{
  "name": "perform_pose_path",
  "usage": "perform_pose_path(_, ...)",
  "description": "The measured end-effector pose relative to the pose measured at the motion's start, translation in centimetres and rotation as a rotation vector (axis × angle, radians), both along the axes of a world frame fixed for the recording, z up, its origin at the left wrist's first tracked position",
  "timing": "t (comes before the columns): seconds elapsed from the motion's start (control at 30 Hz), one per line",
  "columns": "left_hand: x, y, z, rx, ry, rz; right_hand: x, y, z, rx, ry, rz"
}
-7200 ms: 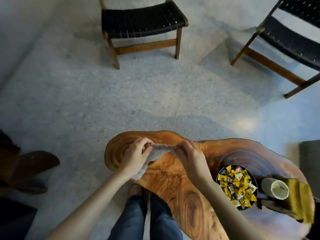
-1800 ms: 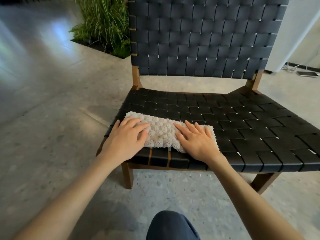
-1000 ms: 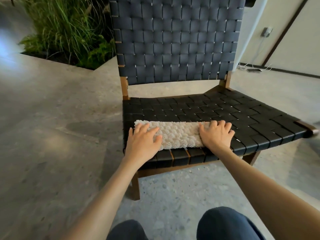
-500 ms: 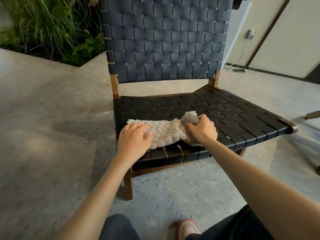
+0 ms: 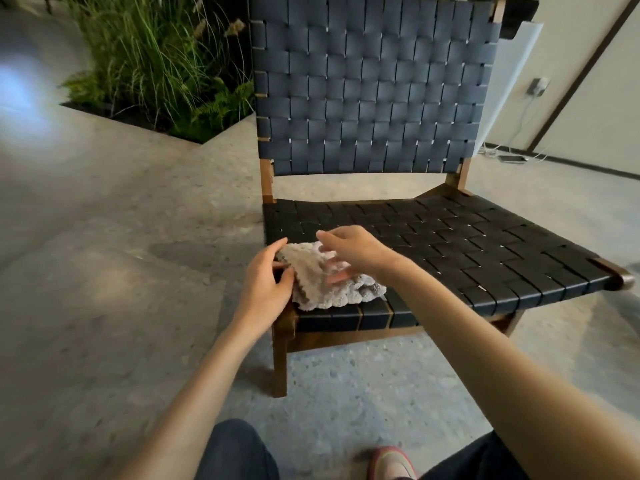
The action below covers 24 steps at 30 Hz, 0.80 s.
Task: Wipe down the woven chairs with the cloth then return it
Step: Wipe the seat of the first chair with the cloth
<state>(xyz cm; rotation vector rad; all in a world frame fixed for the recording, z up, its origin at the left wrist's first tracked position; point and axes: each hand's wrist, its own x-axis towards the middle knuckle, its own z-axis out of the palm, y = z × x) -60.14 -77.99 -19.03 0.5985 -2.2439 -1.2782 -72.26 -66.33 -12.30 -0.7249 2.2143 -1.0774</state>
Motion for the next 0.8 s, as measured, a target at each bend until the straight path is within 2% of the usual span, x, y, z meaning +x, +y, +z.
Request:
perform_pose_path(0.07, 0.6, -0.5, -0.2, 0.024, -0.003, 0.054, 0.2, -0.3, -1.8, 0.08, 0.387, 0.029)
perform_pose_path(0.1, 1.0, -0.8, -0.4, 0.045, -0.015, 0.056, 0.4, -0.4, -2.6, 0.161, 0.503, 0.091)
perform_pose_path(0.13, 1.3, -1.0, -0.5, 0.063, -0.031, 0.048, 0.8, -0.4, -3.5, 0.252, 0.525, 0.175)
perform_pose_path(0.2, 1.4, -1.1, -0.7, 0.092, -0.055, 0.025, 1.4, -0.3, -5.1, 0.374, 0.449, 0.281)
perform_pose_path(0.5, 1.8, -2.3, -1.3, 0.195, -0.108, 0.05, 6.0, 1.9, -6.3, 0.332, 0.607, 0.21)
perform_pose_path(0.8, -0.5, -3.3, -1.6, 0.251, -0.212, 0.125, 2.1, -3.8, -7.4, 0.361, 0.491, 0.175)
